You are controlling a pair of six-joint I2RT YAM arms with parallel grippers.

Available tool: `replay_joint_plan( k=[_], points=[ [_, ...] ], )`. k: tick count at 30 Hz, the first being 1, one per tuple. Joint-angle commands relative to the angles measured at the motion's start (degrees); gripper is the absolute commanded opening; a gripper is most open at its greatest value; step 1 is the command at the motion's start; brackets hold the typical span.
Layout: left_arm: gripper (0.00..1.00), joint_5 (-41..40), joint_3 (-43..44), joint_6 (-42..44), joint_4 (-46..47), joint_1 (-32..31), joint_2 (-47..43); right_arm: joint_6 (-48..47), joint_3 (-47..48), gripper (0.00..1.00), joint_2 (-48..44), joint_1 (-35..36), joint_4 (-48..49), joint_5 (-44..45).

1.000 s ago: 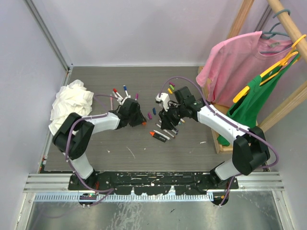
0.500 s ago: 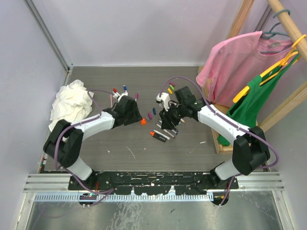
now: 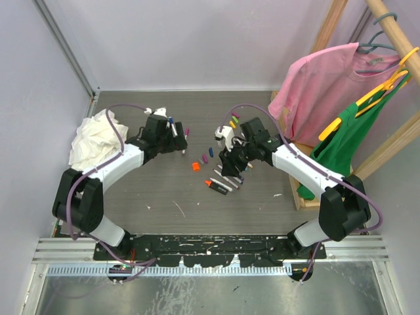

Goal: Open the pen caps
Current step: Pick up the pen from the center of the board.

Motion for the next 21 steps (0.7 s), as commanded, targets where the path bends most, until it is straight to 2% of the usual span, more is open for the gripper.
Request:
replay_joint_plan(
  k=[1, 5, 10, 13, 21],
  points=[
    [0.94, 5.4, 6.0, 5.0, -1.6, 4.7, 5.0, -1.2, 1.7, 0.52, -2.2, -0.5, 0.6, -1.0],
    [0.88, 1.9, 13.2, 7.0, -8.1, 4.9, 11.8, -1.4, 1.5, 0.52, -1.8, -0.9, 0.6, -0.8],
    [0.77, -2.0, 21.1, 8.2, -14.9, 4.9, 19.0, -1.4, 1.4, 0.52, -1.7, -1.0, 0.6, -0.9],
    [0.67, -1.0, 25.2, 8.6, -17.4, 4.8, 22.2, -1.4, 1.4, 0.52, -1.6, -1.0, 0.6, -1.2],
    [0.59, -1.1, 34.0, 8.7, -20.6, 2.4, 28.6, -1.4, 1.5, 0.52, -1.3, -1.0, 0.6, -1.1]
  ],
)
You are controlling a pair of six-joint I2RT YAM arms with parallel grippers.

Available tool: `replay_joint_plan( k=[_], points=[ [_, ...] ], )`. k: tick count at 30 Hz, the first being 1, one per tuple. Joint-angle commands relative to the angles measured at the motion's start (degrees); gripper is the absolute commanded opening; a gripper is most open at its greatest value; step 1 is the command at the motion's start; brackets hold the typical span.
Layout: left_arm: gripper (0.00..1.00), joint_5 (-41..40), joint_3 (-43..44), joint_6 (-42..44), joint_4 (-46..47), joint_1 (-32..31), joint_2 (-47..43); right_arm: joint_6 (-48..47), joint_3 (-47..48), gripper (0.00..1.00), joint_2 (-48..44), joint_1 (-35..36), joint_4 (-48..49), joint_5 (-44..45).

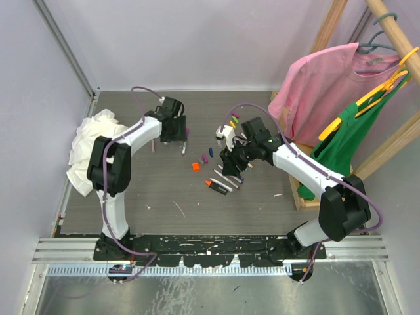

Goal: Open the pen caps
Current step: Pick up the pen from the center of the board.

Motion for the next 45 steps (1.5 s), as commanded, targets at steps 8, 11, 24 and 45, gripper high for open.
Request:
replay_joint_plan(
  k=[8, 11, 24, 45],
  points=[
    [0.38, -2.0, 15.1, 2.6, -9.0, -2.2, 9.7, -0.5, 1.5, 0.52, -1.8, -0.3, 0.6, -1.2],
    [0.35, -1.7, 17.5, 3.1, -10.6, -2.2, 11.6, -0.4, 1.5, 0.52, -2.0, -0.3, 0.6, -1.2],
    [0.29, 1.0, 19.9, 3.7, -12.4, -2.5, 15.9, -0.4, 1.5, 0.52, -2.3, -0.4, 0.6, -1.7],
    [0.0, 0.8, -7.7, 2.6, 6.1, -3.3, -15.0, 1.5, 0.0, 0.51, -7.0, -2.2, 3.7, -11.2]
  ],
)
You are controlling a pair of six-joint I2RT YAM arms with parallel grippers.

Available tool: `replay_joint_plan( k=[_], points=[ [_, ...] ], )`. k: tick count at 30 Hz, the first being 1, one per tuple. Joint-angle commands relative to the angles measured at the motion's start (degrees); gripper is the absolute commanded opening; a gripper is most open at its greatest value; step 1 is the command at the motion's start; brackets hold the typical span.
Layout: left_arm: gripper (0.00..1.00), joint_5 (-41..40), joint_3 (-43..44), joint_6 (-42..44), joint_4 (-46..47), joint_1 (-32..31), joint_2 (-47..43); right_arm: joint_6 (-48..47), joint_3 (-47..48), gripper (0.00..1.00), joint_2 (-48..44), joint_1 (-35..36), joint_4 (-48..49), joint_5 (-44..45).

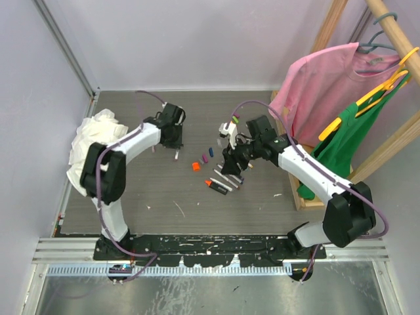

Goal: Open the pen caps
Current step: Pick up the pen from the center of the board.

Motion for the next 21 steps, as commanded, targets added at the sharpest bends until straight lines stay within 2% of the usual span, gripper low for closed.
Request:
replay_joint_plan(
  k=[1, 7, 8, 10, 14, 15, 16, 19, 21],
  points=[
    [0.0, 2.1, -8.2, -0.7, 11.4, -0.9, -18.2, 1.7, -0.3, 0.51, -5.0, -1.1, 4.4, -5.1],
    [0.0, 13.0, -25.4, -5.4, 26.1, -2.7, -37.3, 7.4, -2.6, 0.52, -9.9, -1.1, 16.1, -11.0],
    [0.0, 13.7, -28.0, -6.4, 28.8, -3.3, -40.7, 8.5, -2.7, 0.56, -10.5, -1.1, 19.4, -12.4],
    [0.0, 15.0, -33.6, -9.1, 35.2, -5.1, -46.9, 11.3, -3.2, 0.7, -11.2, -1.1, 24.2, -15.7],
    [0.0, 11.8, -45.8, -14.4, 48.9, -10.4, -56.6, 17.0, -3.5, 0.82, -10.3, -1.1, 29.0, -23.3],
    [0.0, 10.6, -48.0, -15.4, 52.1, -11.8, -58.3, 18.6, -5.0, 0.87, -10.5, -1.2, 31.3, -24.6],
    [0.0, 9.4, -49.5, -16.0, 54.7, -13.4, -59.5, 20.1, -7.0, 0.98, -11.1, -1.4, 34.2, -25.0],
    [0.0, 6.2, -52.1, -16.9, 59.0, -17.3, -61.7, 25.9, -13.9, 1.0, -13.2, -2.4, 42.7, -25.9],
    [0.0, 3.3, -54.3, -17.2, 63.5, -20.2, -62.1, 31.0, -17.7, 1.0, -13.7, -2.7, 50.3, -30.1]
  ],
)
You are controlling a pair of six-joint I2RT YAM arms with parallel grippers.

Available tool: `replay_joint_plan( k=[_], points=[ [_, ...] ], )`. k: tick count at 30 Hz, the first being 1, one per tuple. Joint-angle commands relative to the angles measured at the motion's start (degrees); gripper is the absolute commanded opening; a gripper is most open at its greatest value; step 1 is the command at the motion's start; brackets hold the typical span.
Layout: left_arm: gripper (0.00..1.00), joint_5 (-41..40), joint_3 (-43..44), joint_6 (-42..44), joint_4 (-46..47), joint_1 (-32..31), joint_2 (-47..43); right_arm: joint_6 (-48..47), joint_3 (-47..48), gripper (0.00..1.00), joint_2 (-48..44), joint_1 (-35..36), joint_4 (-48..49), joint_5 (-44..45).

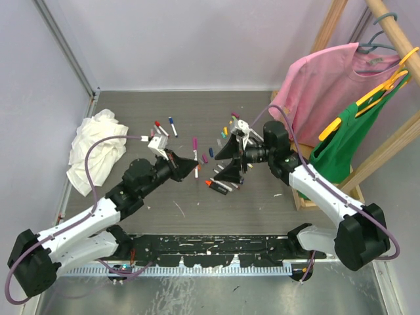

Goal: Open the pen caps
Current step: Pick up the pen from the center of the board.

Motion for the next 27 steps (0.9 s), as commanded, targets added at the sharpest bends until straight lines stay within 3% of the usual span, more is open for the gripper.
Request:
replay_joint_plan(
  k=[1, 3, 6, 14, 20, 27],
  points=[
    [0.0, -7.5, -3.0, -2.8, 19.0, -5.4, -2.0, 12.3, -6.7, 1.0, -2.0, -0.8, 18.8, -9.8],
    [0.0, -10.5, -4.4, -2.8, 22.1, -7.8, -1.6, 11.2, -6.9, 1.0, -1.6, -0.8, 18.7, -10.8],
    [0.0, -15.3, -6.2, -2.7, 27.1, -11.7, -0.3, 5.1, -5.5, 0.96, -1.0, -0.6, 11.2, -7.1],
    [0.0, -23.1, -7.3, -1.6, 36.5, -17.5, 3.5, 13.9, -9.2, 0.78, 1.0, 1.9, 20.2, 0.0],
    [0.0, -26.5, -7.5, -1.5, 39.4, -20.0, 6.0, 19.3, -10.6, 0.57, 1.1, 2.4, 25.6, 1.4],
    [0.0, -27.4, -6.3, -0.9, 40.2, -20.9, 8.3, 19.4, -10.6, 0.32, 1.1, 3.1, 25.8, 1.6]
  ],
)
